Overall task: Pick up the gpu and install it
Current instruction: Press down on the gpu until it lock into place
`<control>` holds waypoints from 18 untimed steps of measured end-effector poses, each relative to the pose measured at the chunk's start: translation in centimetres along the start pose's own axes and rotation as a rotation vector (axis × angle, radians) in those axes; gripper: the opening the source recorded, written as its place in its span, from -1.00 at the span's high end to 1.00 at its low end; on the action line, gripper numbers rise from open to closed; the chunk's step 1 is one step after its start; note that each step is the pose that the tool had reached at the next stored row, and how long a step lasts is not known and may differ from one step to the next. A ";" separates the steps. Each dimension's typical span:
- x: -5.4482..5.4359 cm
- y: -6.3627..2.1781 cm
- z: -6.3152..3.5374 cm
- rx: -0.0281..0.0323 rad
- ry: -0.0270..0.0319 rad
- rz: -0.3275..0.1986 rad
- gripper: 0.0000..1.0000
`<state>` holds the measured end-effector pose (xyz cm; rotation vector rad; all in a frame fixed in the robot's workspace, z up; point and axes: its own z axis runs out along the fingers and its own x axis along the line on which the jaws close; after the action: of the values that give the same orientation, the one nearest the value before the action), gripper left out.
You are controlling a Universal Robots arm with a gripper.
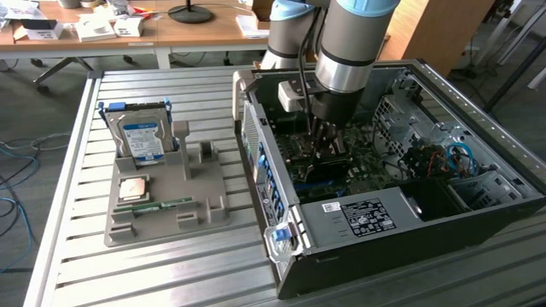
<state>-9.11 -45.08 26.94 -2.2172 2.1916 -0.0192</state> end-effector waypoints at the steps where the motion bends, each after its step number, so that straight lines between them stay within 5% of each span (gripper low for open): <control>1: 0.0 0.00 0.01 0.0001 -0.0001 0.000 0.79; 18: -0.2 0.00 0.35 0.0000 0.0000 0.000 0.79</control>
<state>-9.11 -44.91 26.60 -2.2172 2.1916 -0.0192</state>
